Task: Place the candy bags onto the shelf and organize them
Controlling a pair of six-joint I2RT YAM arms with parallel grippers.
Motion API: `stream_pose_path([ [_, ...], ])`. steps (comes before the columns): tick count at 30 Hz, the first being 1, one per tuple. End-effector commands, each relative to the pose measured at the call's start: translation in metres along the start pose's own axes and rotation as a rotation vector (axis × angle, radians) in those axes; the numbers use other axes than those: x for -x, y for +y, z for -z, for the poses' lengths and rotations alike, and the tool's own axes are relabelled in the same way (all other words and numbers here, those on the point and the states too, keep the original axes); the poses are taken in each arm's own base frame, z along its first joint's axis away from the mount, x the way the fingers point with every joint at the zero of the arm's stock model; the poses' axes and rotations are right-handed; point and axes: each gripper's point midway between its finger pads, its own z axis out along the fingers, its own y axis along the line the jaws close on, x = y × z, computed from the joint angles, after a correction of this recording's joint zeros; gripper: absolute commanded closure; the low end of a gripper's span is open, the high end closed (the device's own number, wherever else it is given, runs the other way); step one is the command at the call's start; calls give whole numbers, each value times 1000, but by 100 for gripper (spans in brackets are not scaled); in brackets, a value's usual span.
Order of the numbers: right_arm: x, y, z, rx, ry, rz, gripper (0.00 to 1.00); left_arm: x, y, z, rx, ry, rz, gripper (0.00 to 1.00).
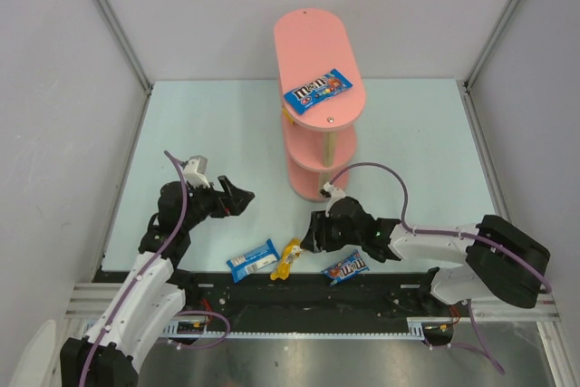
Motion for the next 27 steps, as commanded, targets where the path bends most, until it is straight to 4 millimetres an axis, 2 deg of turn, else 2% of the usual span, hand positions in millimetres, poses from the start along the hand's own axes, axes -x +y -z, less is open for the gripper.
stream_pose_path([
  [1,6,18,-11,79,-23,-41,48,7,-5,1,-17,-28,-10,0],
  [9,1,23,-19,114,2,-51,50,6,-5,1,-15,-24,-7,0],
  [19,-8,24,-24,138,45,-56,60,6,-5,1,-16,-22,-2,0],
  [23,-12,25,-26,150,61,-56,76,5,-4,0,-12,-19,1,0],
  [24,-12,26,-26,154,63,-57,89,5,-4,0,-14,-19,0,0],
  [25,-12,29,-25,170,67,-54,96,5,-5,0,-15,-21,0,0],
  [26,-10,31,-23,180,62,-40,100,4,-4,0,-12,-18,3,0],
  [27,-9,34,-21,194,57,-23,100,5,-4,0,-14,-18,1,0],
])
